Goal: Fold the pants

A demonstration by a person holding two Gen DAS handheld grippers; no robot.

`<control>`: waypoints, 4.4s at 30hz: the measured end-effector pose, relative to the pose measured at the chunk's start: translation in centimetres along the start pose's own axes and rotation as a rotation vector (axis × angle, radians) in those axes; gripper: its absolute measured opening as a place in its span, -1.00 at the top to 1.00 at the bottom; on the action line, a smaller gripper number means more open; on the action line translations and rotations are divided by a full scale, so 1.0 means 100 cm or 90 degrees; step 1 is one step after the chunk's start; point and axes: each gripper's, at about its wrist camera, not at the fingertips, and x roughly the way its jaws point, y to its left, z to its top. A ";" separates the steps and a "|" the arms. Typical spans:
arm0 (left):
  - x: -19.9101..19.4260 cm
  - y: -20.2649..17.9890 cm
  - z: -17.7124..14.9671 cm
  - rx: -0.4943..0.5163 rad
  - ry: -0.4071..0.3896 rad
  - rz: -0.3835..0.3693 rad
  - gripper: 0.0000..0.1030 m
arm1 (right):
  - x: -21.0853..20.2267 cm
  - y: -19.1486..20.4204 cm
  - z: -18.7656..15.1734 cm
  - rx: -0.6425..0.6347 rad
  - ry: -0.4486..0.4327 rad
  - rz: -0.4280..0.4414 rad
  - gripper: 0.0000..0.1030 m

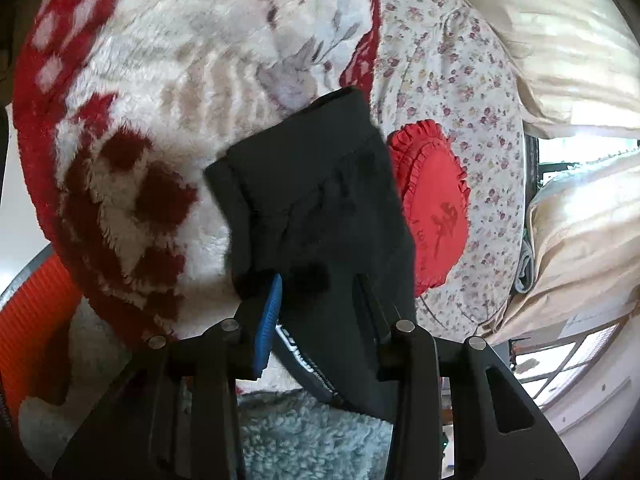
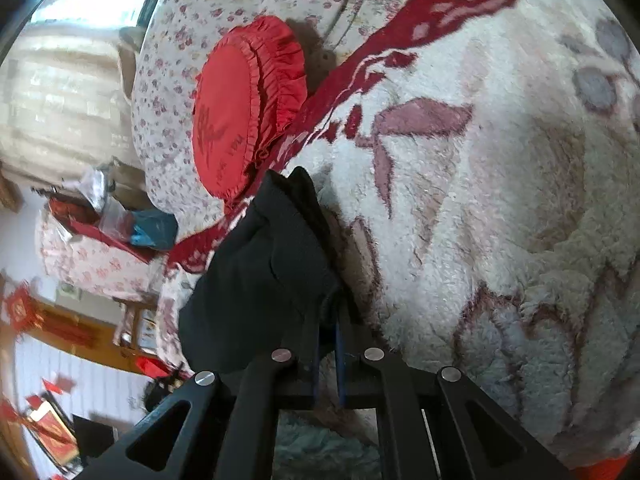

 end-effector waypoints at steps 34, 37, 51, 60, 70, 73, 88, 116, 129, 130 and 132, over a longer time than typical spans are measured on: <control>0.035 -0.011 -0.012 0.219 -0.026 0.107 0.80 | 0.267 0.176 0.056 -0.094 0.374 0.045 0.18; 0.034 -0.012 -0.011 0.219 -0.023 0.108 0.80 | 0.276 0.182 0.057 -0.068 0.373 0.106 0.17; 0.032 -0.004 -0.010 0.207 -0.023 0.097 0.90 | 0.304 0.159 0.089 0.227 0.328 0.234 0.13; 0.031 -0.003 -0.011 0.201 -0.023 0.096 0.91 | 0.306 0.236 0.085 -0.046 0.420 0.171 0.13; 0.031 -0.013 -0.005 0.196 -0.005 0.120 0.92 | 0.253 0.224 0.126 -0.081 0.223 0.079 0.12; 0.019 -0.039 0.007 0.210 -0.034 0.116 0.88 | 0.205 0.216 0.132 -0.103 0.109 0.044 0.11; 0.078 -0.072 0.057 0.273 -0.069 0.298 0.81 | 0.287 0.225 0.005 -0.125 0.352 0.060 0.68; 0.073 -0.094 0.059 0.371 -0.048 0.320 0.82 | 0.012 0.029 0.049 0.019 0.036 -0.010 0.84; 0.008 -0.036 -0.019 0.347 -0.066 0.250 0.65 | 0.019 0.033 -0.006 0.012 0.056 0.073 0.92; 0.002 -0.043 -0.023 0.352 -0.080 0.245 0.65 | 0.015 0.043 -0.002 -0.014 0.054 0.094 0.90; -0.002 -0.056 -0.030 0.373 -0.095 0.223 0.63 | 0.023 0.062 -0.001 -0.056 0.068 0.133 0.88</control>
